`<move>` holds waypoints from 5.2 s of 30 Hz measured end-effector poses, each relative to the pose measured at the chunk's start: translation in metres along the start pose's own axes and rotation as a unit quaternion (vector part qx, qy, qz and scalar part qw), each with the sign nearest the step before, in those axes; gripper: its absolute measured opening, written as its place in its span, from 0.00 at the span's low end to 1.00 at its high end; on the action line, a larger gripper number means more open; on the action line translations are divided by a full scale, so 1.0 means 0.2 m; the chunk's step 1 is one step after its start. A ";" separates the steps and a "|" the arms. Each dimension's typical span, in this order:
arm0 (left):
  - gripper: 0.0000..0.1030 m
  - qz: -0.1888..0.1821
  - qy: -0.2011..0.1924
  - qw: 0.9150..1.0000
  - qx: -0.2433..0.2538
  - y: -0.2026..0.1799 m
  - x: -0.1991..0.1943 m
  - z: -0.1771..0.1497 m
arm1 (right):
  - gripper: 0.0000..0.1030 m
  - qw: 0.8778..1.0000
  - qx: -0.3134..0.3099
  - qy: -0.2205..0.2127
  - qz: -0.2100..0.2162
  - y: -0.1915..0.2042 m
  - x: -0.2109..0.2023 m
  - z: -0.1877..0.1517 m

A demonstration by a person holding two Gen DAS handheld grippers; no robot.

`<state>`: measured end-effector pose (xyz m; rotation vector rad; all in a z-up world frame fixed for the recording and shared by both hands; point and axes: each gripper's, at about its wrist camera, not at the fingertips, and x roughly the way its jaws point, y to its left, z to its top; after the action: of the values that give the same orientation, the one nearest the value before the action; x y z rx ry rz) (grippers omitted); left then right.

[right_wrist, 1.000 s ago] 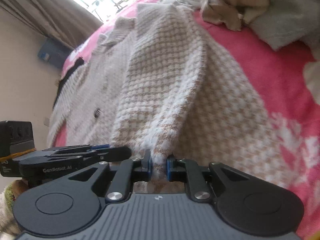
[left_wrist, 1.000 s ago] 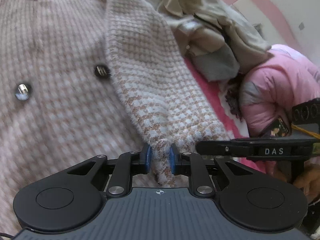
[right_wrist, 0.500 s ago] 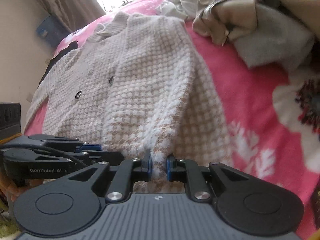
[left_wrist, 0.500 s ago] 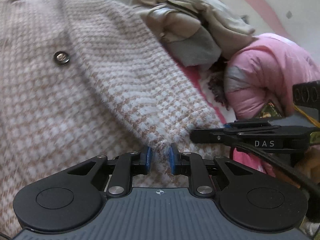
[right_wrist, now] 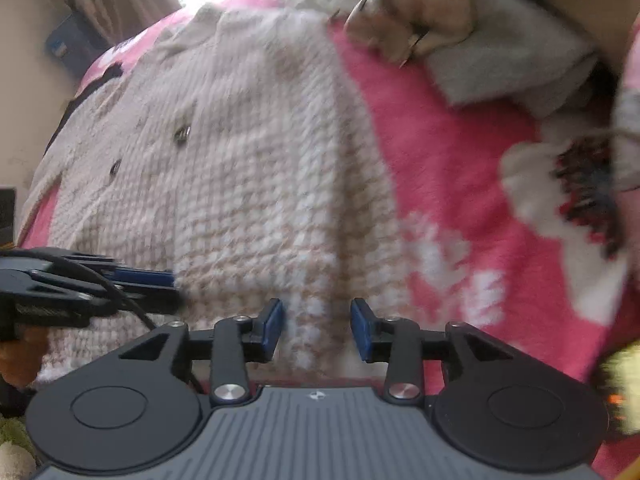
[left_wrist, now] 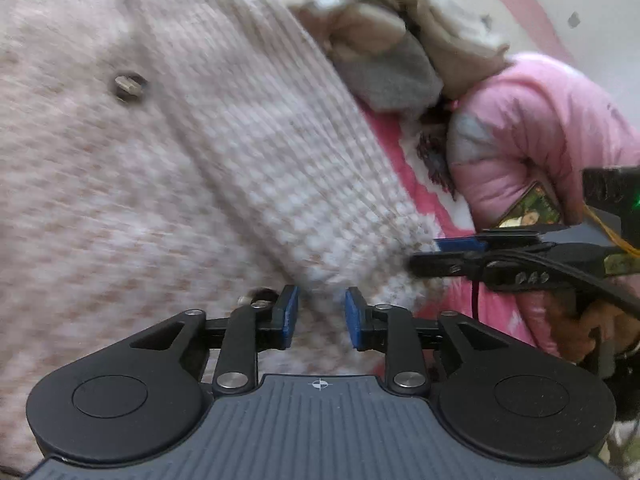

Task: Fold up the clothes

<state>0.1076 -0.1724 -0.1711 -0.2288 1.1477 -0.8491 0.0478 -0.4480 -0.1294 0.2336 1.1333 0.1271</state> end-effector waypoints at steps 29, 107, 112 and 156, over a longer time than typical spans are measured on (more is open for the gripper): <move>0.32 0.251 -0.173 0.947 0.102 0.64 0.50 1.34 | 0.12 0.983 0.135 -0.120 -0.027 0.23 0.49 0.18; 0.39 0.247 -0.133 0.955 -0.094 0.52 -0.95 0.13 | 0.21 0.988 0.032 -0.135 0.065 0.88 0.06 0.03; 0.42 0.246 -0.231 0.901 -0.273 0.95 -1.45 0.02 | 0.21 0.988 -0.029 -0.096 0.118 1.21 0.22 0.10; 0.09 0.152 -0.511 0.767 -0.357 1.18 -2.10 -0.24 | 0.24 0.972 0.067 -0.068 0.214 1.35 0.43 0.14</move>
<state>0.1155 0.2907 -0.0276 -0.9782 0.3641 0.1199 0.1145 -0.1720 -0.1259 0.5992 0.9430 0.4119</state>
